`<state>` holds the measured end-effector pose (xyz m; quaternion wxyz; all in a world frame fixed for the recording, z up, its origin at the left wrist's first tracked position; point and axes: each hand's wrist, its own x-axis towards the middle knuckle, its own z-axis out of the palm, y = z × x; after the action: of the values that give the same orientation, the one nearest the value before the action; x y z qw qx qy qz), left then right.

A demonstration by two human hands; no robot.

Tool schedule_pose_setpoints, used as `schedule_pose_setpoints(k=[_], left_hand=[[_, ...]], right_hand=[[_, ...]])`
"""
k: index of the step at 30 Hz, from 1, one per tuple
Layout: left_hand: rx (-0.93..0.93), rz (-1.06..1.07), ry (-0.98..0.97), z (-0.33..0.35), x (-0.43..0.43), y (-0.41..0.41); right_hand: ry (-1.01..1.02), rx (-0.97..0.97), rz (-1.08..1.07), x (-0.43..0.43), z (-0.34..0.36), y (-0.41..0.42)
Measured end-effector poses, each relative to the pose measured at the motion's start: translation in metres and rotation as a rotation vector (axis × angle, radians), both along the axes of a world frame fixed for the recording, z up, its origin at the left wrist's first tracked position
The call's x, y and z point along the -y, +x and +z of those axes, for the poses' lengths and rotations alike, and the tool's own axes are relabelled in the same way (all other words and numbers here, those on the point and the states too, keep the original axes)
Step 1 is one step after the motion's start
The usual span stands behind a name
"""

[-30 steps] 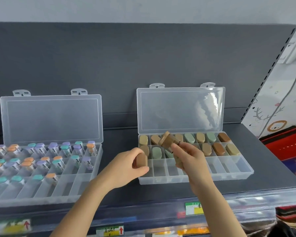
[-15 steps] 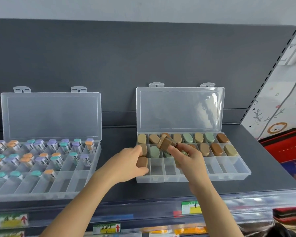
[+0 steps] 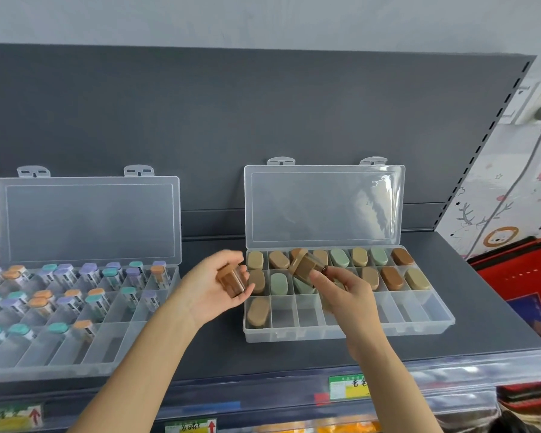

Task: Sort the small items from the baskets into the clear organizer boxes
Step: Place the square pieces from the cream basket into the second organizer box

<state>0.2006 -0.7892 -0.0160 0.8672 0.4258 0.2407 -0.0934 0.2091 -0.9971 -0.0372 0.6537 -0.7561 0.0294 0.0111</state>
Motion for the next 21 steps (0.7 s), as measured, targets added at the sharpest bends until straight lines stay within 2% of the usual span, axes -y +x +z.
schedule_pose_setpoints(k=[5, 8, 10, 15, 21], left_hand=[[0.203, -0.149, 0.384, -0.001, 0.008, -0.006], [0.354, -0.299, 0.969, -0.002, 0.017, -0.01], [0.44, -0.395, 1.179, -0.004, 0.026, -0.011], [0.477, -0.564, 1.391, -0.021, 0.041, -0.007], [0.479, -0.515, 1.478, -0.029, 0.047, -0.004]], right_hand=[[-0.004, -0.003, 0.001, 0.002, -0.001, 0.0], [-0.009, 0.0, -0.007, 0.005, -0.003, -0.001], [-0.021, 0.002, -0.018, 0.008, -0.003, -0.001], [-0.147, 0.037, -0.033, 0.017, -0.013, 0.002], [-0.545, 0.162, -0.054, 0.018, -0.021, 0.005]])
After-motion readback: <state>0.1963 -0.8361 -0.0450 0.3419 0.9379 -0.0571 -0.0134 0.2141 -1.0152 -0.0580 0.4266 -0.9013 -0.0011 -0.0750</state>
